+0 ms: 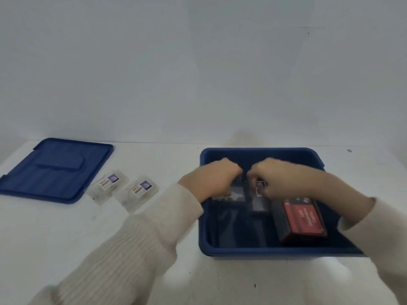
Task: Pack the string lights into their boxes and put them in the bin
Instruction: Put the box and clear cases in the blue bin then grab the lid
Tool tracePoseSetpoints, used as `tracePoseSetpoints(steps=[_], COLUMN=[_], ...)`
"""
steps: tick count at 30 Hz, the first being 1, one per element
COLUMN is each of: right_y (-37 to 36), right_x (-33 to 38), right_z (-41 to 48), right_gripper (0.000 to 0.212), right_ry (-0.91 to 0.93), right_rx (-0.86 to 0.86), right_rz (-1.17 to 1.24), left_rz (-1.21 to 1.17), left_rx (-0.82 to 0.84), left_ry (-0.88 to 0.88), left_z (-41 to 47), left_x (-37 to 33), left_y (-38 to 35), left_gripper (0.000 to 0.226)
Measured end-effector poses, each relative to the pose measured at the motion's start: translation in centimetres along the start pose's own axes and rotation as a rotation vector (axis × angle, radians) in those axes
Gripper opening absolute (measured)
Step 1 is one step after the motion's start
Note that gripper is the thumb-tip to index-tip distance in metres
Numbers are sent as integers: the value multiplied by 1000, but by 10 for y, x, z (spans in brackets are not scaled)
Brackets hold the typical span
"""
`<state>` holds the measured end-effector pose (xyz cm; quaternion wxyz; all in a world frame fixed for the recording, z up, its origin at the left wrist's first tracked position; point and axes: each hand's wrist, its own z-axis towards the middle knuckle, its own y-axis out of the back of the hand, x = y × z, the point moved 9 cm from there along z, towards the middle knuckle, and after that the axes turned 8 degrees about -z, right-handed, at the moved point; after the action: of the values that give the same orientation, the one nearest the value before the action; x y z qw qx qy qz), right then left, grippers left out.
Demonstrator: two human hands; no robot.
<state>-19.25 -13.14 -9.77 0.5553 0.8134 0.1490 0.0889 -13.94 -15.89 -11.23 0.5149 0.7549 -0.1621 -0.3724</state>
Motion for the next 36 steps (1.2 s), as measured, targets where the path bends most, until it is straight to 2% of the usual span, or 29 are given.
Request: tracePoseSetpoints(steps=[3,5,6,8,11,14,16,19,23,26,28,30,33,36], right_y=[62,93,103,107,86,45,11,-27,-37,-31,-14,16,67,101], right_x=[13,45,68,123,196,212,207,207,207,211,214,214,192,134], right_z=[-9,-24,-29,-31,6,77,117,145,150,143,125,92,25,-35], right_gripper=[23,19,20,28,44,66,79,87,71,61,58,58,60,52], right_ry=[-75,-47,-16,60,118,-38,-152,-209,-258,-252,-233,-185,-95,-62], right_rx=[-336,-560,-635,-692,-617,-427,-280,-111,-170,-212,-277,-416,-574,-684], right_rz=[237,460,539,615,567,483,430,410,358,357,399,458,642,828], left_rz=[-371,-442,-434,-386,-256,-157,-128,-110,-63,-152,-227,-271,-303,-362], left_rx=[-368,-565,-608,-562,-301,-32,39,10,-133,-128,-148,-200,-301,-313], left_ry=[-44,32,93,237,448,580,590,576,566,585,597,569,397,184], left_z=[-52,-94,-111,-132,-147,-158,-160,-157,-156,-161,-164,-163,-151,-134], left_x=[26,69,94,149,225,269,278,282,284,283,279,264,207,124], left_y=[66,92,97,93,67,29,11,-1,5,5,14,38,95,132], left_gripper=[34,44,48,55,74,99,102,91,73,74,77,78,70,76])
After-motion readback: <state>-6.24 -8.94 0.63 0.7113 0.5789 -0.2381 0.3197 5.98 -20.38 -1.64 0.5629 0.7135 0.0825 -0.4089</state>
